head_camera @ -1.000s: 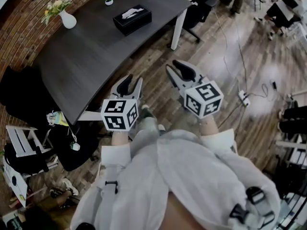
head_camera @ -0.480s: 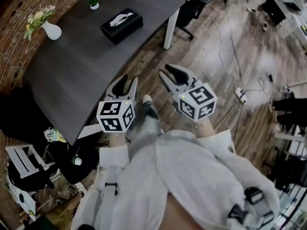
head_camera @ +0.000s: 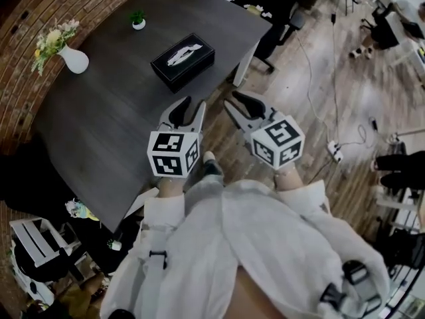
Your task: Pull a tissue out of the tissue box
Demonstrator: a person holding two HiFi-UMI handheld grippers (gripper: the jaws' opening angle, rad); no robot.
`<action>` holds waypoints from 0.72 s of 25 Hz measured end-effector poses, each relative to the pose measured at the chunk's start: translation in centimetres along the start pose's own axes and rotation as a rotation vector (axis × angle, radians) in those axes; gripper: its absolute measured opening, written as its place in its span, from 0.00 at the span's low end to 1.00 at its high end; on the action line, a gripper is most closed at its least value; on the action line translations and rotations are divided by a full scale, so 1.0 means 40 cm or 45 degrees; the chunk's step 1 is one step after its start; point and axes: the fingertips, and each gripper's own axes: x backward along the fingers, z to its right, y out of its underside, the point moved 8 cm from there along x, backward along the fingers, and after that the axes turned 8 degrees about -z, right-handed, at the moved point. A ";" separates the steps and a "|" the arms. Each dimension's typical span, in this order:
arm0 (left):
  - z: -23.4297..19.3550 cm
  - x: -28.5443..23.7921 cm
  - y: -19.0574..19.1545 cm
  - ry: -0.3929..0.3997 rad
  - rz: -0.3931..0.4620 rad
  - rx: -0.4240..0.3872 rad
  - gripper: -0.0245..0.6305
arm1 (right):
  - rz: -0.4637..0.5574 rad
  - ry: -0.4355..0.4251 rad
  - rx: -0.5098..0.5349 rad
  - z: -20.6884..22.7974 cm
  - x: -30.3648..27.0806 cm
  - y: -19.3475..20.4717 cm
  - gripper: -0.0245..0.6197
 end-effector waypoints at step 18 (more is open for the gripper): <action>-0.251 -0.125 -0.046 -0.018 -0.074 0.075 0.23 | -0.128 -0.004 0.024 0.081 -0.269 -0.073 0.20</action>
